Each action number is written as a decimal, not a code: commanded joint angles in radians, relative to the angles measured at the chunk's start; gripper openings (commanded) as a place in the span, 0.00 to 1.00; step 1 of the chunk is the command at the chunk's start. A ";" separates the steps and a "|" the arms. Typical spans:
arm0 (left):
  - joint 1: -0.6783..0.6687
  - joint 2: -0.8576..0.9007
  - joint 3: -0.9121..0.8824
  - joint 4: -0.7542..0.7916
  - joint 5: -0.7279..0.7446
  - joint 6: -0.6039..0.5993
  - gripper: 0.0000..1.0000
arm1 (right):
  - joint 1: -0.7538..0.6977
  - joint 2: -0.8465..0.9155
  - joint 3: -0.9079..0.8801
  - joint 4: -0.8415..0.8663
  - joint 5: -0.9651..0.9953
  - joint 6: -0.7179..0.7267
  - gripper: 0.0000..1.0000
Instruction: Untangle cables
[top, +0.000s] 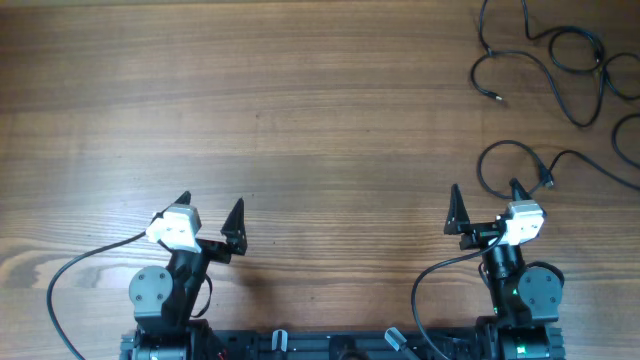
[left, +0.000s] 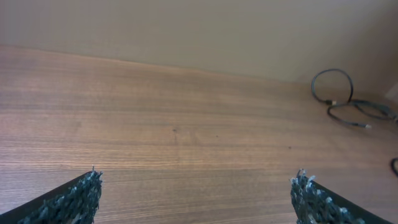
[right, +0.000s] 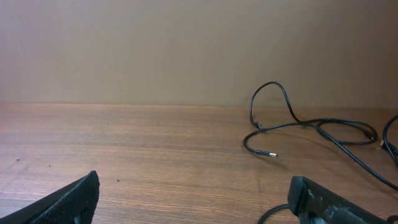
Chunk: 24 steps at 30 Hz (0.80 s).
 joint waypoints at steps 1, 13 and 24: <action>-0.005 -0.023 -0.030 0.055 -0.015 0.072 1.00 | -0.003 -0.009 -0.001 0.003 0.003 0.011 1.00; -0.005 -0.034 -0.066 0.111 -0.203 0.068 1.00 | -0.003 -0.009 -0.001 0.003 0.003 0.011 1.00; -0.004 -0.034 -0.066 0.109 -0.238 0.124 1.00 | -0.003 -0.009 -0.001 0.003 0.003 0.011 1.00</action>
